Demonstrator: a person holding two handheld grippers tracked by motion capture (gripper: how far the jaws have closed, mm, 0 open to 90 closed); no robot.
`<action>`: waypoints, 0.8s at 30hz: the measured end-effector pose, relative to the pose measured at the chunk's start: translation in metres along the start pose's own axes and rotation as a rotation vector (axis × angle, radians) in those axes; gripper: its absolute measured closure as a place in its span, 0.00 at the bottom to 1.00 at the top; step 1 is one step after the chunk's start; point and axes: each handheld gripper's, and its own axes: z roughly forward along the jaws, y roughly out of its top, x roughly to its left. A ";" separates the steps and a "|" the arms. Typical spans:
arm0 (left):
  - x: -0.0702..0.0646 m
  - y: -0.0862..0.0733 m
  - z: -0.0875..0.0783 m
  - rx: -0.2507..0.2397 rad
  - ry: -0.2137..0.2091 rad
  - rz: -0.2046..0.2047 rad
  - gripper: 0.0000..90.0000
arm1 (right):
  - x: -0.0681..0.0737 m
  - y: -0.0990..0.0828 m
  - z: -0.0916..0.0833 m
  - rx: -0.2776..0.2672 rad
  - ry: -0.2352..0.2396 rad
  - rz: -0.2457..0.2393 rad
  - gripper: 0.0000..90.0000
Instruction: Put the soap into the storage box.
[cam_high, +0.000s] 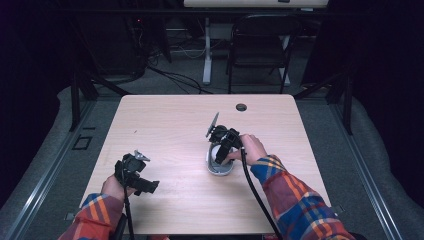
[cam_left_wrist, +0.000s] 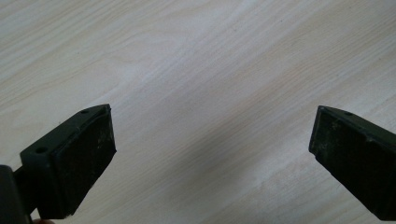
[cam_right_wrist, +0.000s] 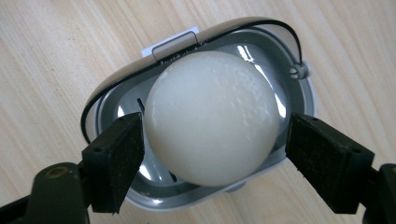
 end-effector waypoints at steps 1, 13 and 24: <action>0.000 0.000 0.000 0.000 0.000 0.000 0.00 | 0.000 -0.001 -0.002 -0.010 0.004 0.002 0.21; 0.000 0.000 0.000 0.002 0.003 0.000 0.00 | -0.005 -0.023 -0.033 -0.098 0.018 0.038 0.16; 0.000 0.000 0.000 0.001 0.006 0.000 0.00 | -0.011 -0.058 -0.051 -0.113 0.003 0.073 0.10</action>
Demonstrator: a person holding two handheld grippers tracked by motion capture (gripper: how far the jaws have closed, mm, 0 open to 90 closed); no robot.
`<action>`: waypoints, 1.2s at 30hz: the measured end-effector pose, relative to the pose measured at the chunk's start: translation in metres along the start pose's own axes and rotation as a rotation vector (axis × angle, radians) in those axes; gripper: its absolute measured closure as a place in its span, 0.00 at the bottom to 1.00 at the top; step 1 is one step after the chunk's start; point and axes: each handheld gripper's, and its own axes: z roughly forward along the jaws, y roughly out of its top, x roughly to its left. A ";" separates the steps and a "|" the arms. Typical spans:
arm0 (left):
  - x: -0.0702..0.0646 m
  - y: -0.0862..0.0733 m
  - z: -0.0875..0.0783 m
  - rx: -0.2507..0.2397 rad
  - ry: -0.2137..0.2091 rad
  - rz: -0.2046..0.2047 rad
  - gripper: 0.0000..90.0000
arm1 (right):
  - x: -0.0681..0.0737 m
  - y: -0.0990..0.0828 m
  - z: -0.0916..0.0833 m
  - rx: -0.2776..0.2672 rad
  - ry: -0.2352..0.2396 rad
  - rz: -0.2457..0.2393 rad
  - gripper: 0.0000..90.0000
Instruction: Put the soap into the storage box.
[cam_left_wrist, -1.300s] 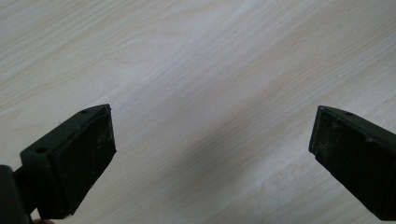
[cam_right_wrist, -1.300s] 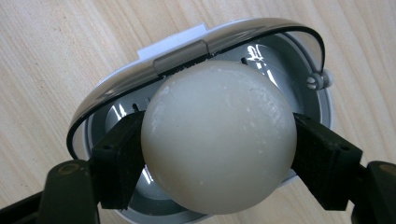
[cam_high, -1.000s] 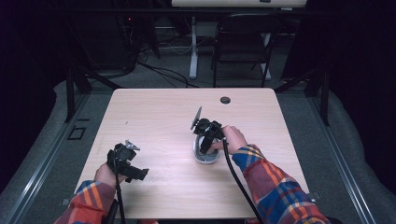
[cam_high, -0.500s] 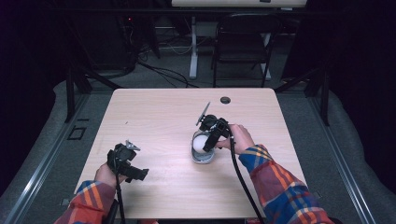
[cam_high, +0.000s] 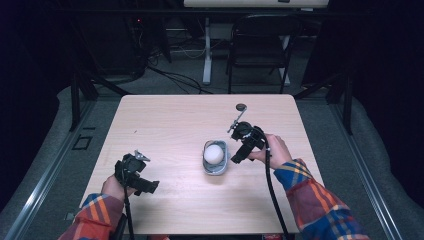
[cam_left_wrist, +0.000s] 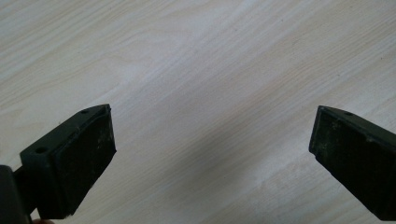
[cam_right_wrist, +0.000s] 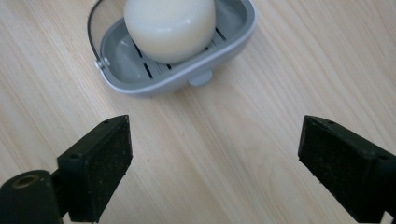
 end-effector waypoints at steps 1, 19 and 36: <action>0.000 0.000 0.000 0.001 0.000 0.000 0.00 | -0.001 -0.005 -0.002 -0.005 -0.004 0.010 0.10; -0.001 0.000 0.000 0.002 0.004 0.001 0.00 | -0.020 -0.093 -0.014 0.032 -0.047 0.136 0.08; -0.001 0.000 0.000 0.000 0.006 0.000 0.00 | -0.027 -0.155 0.002 0.094 -0.056 0.242 0.07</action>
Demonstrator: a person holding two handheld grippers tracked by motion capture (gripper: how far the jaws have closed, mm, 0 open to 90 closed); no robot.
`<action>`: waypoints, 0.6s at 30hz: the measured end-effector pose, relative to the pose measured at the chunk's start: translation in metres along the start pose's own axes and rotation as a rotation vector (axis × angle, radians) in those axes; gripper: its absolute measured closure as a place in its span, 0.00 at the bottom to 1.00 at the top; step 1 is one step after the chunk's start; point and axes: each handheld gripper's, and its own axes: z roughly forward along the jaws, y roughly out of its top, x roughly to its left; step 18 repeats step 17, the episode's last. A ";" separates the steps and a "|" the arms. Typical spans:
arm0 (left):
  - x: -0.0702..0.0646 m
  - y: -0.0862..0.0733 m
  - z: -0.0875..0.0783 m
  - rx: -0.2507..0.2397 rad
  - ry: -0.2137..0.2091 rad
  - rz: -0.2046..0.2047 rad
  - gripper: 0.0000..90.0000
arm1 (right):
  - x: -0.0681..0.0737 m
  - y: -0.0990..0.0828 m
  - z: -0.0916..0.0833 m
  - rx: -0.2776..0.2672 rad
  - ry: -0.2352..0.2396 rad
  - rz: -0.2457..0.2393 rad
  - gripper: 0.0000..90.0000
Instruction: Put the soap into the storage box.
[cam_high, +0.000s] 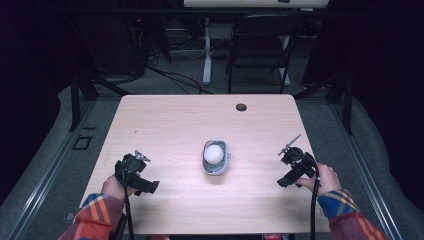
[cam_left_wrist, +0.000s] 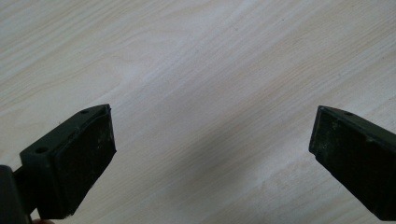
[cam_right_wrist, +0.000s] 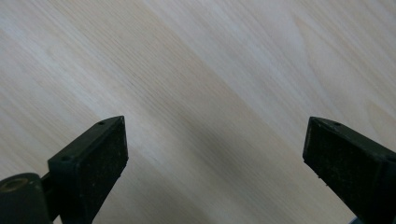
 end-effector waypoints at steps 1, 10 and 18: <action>0.000 0.000 0.000 0.000 0.000 0.000 0.00 | 0.000 0.000 0.000 0.000 0.000 0.000 0.07; 0.000 0.000 0.000 -0.002 -0.008 0.003 0.00 | 0.003 -0.028 0.016 0.050 -0.005 0.038 0.08; 0.000 0.000 0.000 -0.004 -0.011 0.006 0.00 | -0.001 -0.027 0.020 0.060 -0.019 0.035 0.09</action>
